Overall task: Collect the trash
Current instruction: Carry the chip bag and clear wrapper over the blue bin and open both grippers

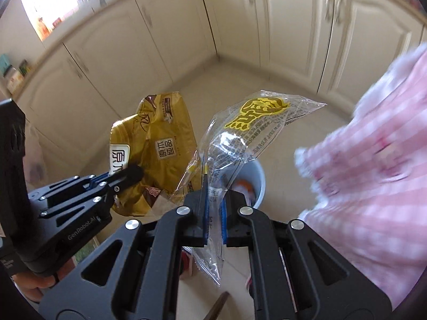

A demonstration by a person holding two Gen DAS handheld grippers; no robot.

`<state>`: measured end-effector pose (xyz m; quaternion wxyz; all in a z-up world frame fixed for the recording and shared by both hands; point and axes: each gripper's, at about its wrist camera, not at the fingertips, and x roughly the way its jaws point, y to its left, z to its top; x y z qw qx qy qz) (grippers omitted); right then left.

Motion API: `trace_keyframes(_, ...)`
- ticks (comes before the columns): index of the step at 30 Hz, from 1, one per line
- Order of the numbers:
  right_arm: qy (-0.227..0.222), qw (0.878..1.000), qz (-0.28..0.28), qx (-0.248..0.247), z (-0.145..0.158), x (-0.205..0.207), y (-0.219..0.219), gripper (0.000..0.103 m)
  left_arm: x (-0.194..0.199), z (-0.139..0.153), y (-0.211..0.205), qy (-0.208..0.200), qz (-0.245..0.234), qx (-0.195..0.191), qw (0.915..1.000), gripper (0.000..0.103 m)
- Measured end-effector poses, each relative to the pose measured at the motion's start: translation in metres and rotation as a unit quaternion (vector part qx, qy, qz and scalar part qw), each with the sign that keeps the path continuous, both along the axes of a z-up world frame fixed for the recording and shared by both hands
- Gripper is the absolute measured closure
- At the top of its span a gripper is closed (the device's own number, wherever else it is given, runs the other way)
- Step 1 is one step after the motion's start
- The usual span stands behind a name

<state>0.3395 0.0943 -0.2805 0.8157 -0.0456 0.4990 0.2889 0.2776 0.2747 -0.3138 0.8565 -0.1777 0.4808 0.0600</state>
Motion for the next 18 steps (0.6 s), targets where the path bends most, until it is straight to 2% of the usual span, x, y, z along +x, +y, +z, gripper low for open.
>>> trace_keyframes(2, 0.023, 1.000, -0.004, -0.014, -0.030, 0.011, 0.005, 0.096, 0.011, -0.024, 0.003, 0.023, 0.003, 0.009, 0.9997, 0.095)
trace_keyframes(6, 0.053, 0.998, -0.014, -0.030, -0.072, 0.026, 0.005, 0.096, 0.039, -0.057, 0.005, 0.057, -0.007, 0.010, 0.9983, 0.095)
trace_keyframes(13, 0.088, 0.995, -0.022, -0.044, -0.119, 0.045, 0.005, 0.096, 0.072, -0.112, 0.009, 0.103, -0.014, 0.017, 0.9944, 0.095)
trace_keyframes(18, 0.101, 0.993, -0.022, -0.051, -0.139, 0.058, 0.014, 0.096, 0.089, -0.123, 0.010, 0.113, -0.023, 0.013, 0.9933, 0.094)
